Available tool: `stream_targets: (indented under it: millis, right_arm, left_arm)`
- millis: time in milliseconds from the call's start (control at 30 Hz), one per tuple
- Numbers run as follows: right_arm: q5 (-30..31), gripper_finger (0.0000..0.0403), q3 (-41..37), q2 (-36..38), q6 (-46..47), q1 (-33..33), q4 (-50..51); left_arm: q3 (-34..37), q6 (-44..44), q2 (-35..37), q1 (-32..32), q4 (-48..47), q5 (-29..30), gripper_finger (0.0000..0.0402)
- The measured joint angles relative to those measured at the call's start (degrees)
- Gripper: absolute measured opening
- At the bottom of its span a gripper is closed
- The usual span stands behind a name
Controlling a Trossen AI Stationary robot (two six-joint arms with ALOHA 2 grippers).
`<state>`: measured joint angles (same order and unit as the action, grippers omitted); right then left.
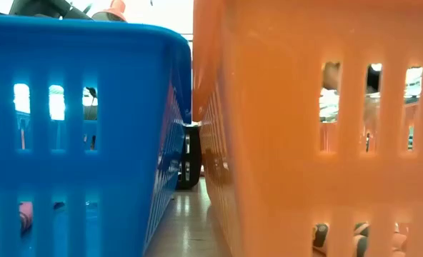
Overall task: Sort crayons
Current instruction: Put the orange crayon into the orange basket, then put the red crayon into the blue basket
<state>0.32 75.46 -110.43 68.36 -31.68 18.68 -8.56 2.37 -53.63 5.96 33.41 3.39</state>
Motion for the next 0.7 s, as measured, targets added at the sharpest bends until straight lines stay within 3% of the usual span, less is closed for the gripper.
stream_targets:
  millis: [367, 567, 700]
  right_arm:
    - [-8.78, 0.0146, -0.97, 1.15, -0.65, 3.38, 0.17]
    - [-2.37, 0.0143, -0.97, 5.34, -9.59, 7.3, 3.03]
    - [8.94, 0.0142, -0.97, 8.1, -15.01, 10.69, 8.28]
  left_arm:
    - [-0.02, -0.02, 0.0, 0.0, -1.6, 0.01, 0.0183]
    - [-0.02, 0.0, 0.0, 0.0, -4.03, 0.01, 0.0183]
    - [-0.02, -0.04, 0.0, 0.02, -4.56, 0.01, 0.0183]
